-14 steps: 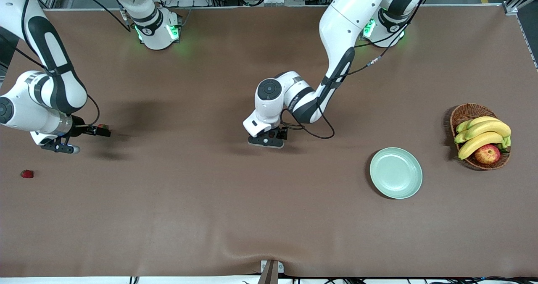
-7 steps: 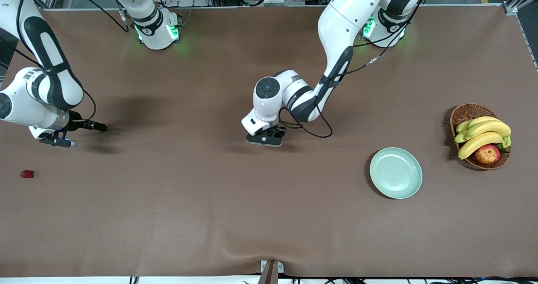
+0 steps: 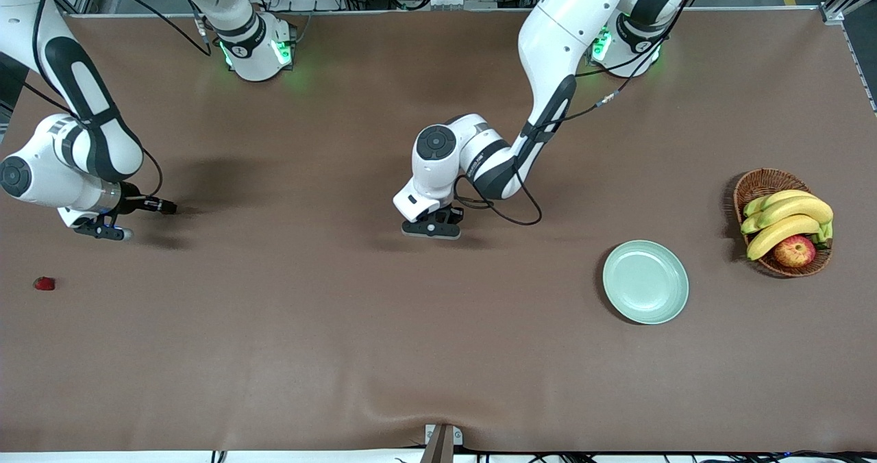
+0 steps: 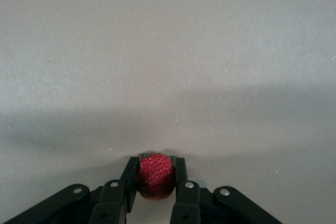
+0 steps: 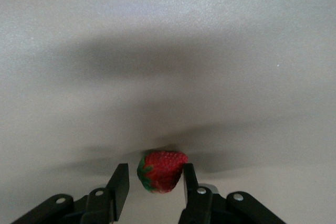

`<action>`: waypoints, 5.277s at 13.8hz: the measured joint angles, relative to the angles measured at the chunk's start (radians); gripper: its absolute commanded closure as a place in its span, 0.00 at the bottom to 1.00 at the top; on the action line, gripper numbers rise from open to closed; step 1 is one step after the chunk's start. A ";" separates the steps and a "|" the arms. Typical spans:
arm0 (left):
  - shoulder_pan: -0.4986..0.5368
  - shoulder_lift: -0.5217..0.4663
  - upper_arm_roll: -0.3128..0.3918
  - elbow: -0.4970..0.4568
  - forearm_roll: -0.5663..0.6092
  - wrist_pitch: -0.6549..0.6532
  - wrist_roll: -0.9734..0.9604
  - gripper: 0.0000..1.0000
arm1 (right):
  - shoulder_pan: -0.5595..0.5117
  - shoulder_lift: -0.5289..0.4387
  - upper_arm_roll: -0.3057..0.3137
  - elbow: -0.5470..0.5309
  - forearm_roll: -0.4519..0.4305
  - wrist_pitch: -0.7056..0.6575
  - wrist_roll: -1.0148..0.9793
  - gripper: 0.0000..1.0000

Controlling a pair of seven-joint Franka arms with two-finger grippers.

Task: Collect all strawberries into plate
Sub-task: 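Carry the strawberry toward the plate with the left gripper, then drop the strawberry onto the plate while the right gripper sets another down, then grasp the second strawberry with the left gripper while the right gripper reaches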

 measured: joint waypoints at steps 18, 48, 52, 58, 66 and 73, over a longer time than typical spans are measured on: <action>0.590 -0.348 0.008 -0.015 0.000 -0.429 0.384 1.00 | 0.301 -0.030 0.041 0.355 0.092 -0.460 0.479 1.00; 0.854 -0.305 -0.141 -0.298 0.000 -0.048 0.946 0.00 | 1.049 0.340 0.024 0.590 0.275 0.041 1.599 0.00; 0.846 -0.359 -0.248 -0.319 0.000 -0.083 0.792 0.00 | 1.005 0.334 0.011 0.679 0.275 -0.106 1.599 0.00; 0.597 -0.329 -0.295 -0.314 0.000 -0.080 0.347 0.00 | 0.870 0.285 0.008 0.811 0.275 -0.385 1.513 0.00; 0.239 -0.133 -0.220 -0.104 0.000 -0.071 -0.130 0.00 | 0.648 0.145 0.005 0.821 0.274 -0.675 1.155 0.00; 0.091 -0.016 -0.097 -0.018 0.000 0.013 -0.231 0.00 | 0.428 0.083 0.001 0.808 0.212 -0.788 0.700 0.00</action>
